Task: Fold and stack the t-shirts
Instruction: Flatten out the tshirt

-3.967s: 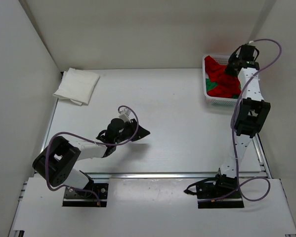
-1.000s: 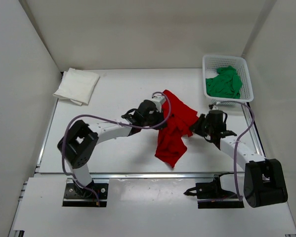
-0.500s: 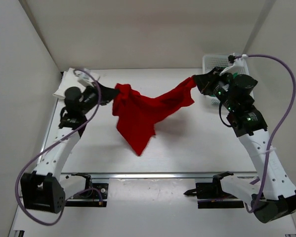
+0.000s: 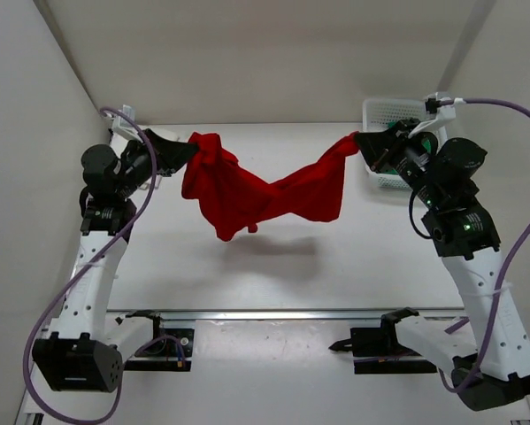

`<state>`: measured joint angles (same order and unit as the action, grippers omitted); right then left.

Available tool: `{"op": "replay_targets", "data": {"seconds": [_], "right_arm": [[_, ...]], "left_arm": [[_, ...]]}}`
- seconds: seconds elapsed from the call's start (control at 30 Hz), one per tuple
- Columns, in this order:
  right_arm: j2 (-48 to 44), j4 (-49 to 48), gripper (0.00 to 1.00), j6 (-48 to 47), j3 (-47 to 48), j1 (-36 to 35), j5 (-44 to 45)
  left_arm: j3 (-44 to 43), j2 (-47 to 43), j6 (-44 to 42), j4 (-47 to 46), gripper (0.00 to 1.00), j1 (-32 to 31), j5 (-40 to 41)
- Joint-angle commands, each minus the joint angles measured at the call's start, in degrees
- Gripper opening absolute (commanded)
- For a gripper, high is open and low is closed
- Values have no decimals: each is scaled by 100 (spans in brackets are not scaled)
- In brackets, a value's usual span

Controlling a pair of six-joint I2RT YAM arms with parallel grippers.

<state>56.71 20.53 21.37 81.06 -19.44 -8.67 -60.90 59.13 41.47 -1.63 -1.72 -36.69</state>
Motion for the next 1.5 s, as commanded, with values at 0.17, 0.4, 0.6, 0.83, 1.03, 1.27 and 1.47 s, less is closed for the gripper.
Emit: {"op": "replay_targets", "data": {"seconds": [0.17, 0.4, 0.6, 0.83, 1.03, 1.27, 1.47], "right_arm": [[727, -1359, 0, 869, -1460, 1057, -1472], [1842, -1974, 0, 1124, -1988, 1171, -1445], [2372, -1965, 0, 1045, -1944, 1048, -1445], [1485, -1597, 0, 676, -1874, 741, -962], [387, -1421, 0, 632, -2305, 688, -883], [191, -1376, 0, 684, -2129, 871, -1128], [954, -1605, 0, 746, -2217, 836, -1207]], "left_arm": [[-808, 1772, 10, 31, 0, 110, 170], [-4951, 5631, -551, 1979, 22, -31, 1048], [-5479, 6447, -306, 1931, 1, 111, 820], [-3906, 4216, -456, 1455, 0, -39, 979], [-2375, 1974, -606, 1340, 0, -31, 1129], [-2733, 1346, -763, 2280, 2, 407, 699], [-1699, 1626, -720, 1896, 2, 400, 618]]}}
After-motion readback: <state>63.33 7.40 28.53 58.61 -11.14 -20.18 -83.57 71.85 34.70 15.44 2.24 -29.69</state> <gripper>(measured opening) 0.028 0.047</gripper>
